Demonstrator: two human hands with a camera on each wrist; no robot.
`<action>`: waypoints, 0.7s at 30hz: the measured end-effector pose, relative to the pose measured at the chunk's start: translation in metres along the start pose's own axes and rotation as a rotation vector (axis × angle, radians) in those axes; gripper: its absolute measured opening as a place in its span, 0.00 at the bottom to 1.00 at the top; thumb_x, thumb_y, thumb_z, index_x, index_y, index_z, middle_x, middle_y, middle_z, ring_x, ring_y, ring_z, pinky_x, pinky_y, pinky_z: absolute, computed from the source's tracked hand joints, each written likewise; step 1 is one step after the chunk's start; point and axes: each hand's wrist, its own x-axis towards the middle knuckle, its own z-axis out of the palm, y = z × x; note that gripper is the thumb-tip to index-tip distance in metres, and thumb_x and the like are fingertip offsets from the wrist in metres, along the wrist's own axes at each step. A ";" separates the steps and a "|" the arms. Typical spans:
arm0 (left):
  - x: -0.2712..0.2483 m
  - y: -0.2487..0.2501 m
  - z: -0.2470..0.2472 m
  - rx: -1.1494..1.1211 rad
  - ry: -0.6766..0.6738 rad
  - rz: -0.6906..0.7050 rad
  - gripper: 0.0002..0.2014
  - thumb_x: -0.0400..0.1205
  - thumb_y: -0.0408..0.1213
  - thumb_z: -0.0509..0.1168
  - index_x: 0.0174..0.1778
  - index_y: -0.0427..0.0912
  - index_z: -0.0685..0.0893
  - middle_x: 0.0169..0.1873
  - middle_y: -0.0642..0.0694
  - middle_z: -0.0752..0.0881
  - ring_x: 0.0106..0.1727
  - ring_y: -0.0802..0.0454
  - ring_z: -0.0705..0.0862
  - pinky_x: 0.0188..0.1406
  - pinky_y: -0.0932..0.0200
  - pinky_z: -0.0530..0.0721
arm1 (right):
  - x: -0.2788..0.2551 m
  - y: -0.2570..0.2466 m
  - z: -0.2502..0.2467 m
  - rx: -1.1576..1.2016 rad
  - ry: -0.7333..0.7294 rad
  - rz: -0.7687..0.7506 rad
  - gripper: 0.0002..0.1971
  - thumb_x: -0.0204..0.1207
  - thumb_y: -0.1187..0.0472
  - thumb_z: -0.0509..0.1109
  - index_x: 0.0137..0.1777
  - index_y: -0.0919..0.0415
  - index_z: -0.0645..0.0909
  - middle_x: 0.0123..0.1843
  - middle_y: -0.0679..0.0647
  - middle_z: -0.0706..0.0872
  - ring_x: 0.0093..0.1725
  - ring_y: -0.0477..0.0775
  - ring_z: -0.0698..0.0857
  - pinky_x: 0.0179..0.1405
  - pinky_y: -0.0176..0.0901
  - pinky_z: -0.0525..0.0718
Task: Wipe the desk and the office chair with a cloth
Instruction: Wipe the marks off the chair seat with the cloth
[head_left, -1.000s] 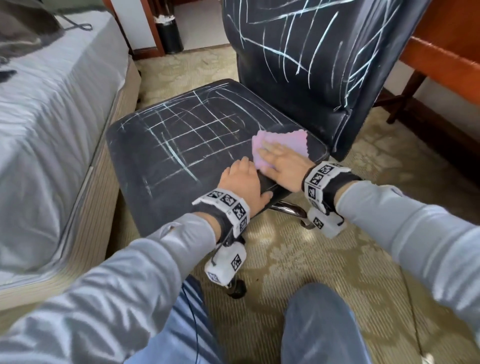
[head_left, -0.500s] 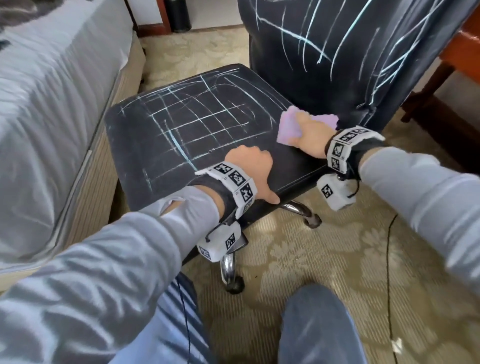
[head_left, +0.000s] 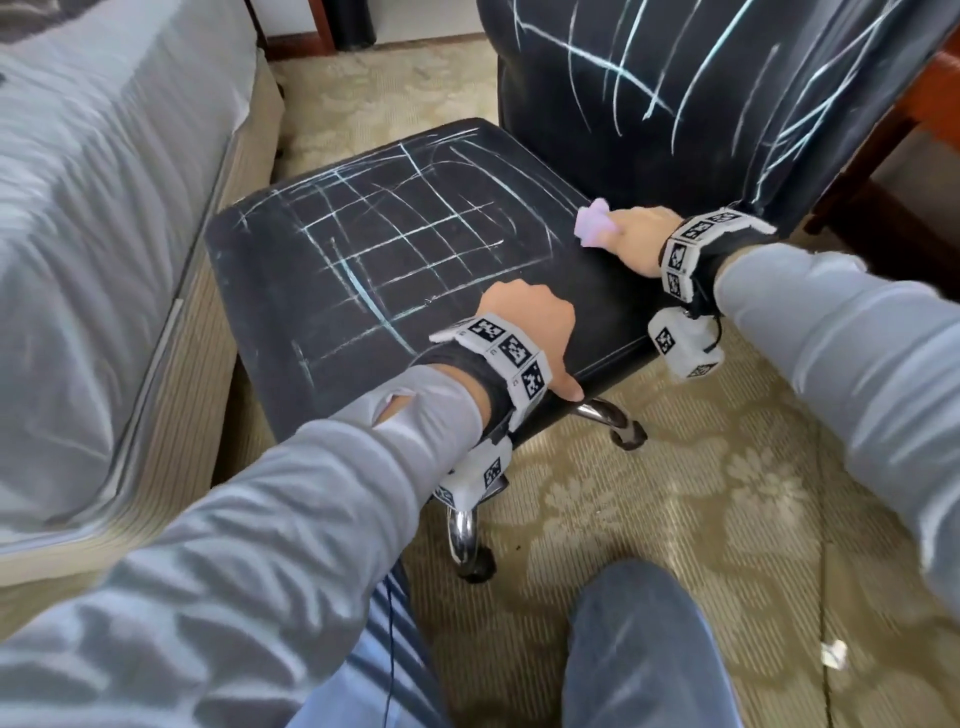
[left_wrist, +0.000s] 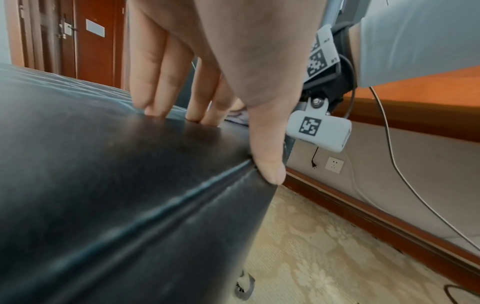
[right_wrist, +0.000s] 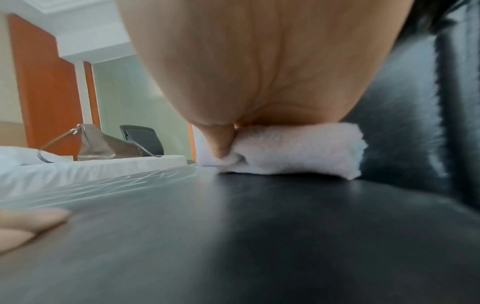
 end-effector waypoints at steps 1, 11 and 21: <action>0.001 0.000 0.000 -0.020 -0.009 -0.003 0.35 0.67 0.76 0.71 0.50 0.45 0.82 0.41 0.49 0.84 0.43 0.45 0.83 0.39 0.52 0.81 | 0.001 0.001 0.002 -0.032 0.040 -0.078 0.18 0.85 0.51 0.53 0.65 0.61 0.75 0.62 0.64 0.82 0.64 0.68 0.78 0.61 0.57 0.71; 0.007 -0.004 -0.006 -0.064 -0.027 0.030 0.34 0.65 0.73 0.75 0.42 0.44 0.76 0.32 0.49 0.76 0.32 0.49 0.76 0.36 0.53 0.79 | -0.004 -0.006 -0.004 -0.108 -0.009 -0.213 0.38 0.68 0.43 0.45 0.71 0.61 0.78 0.65 0.66 0.83 0.64 0.71 0.80 0.61 0.61 0.76; 0.009 -0.007 -0.008 -0.038 -0.033 0.060 0.34 0.65 0.74 0.74 0.44 0.45 0.77 0.31 0.51 0.75 0.40 0.48 0.79 0.37 0.54 0.76 | -0.019 -0.052 0.011 -0.252 -0.102 -0.321 0.25 0.84 0.48 0.52 0.67 0.62 0.80 0.68 0.64 0.82 0.69 0.70 0.77 0.74 0.65 0.68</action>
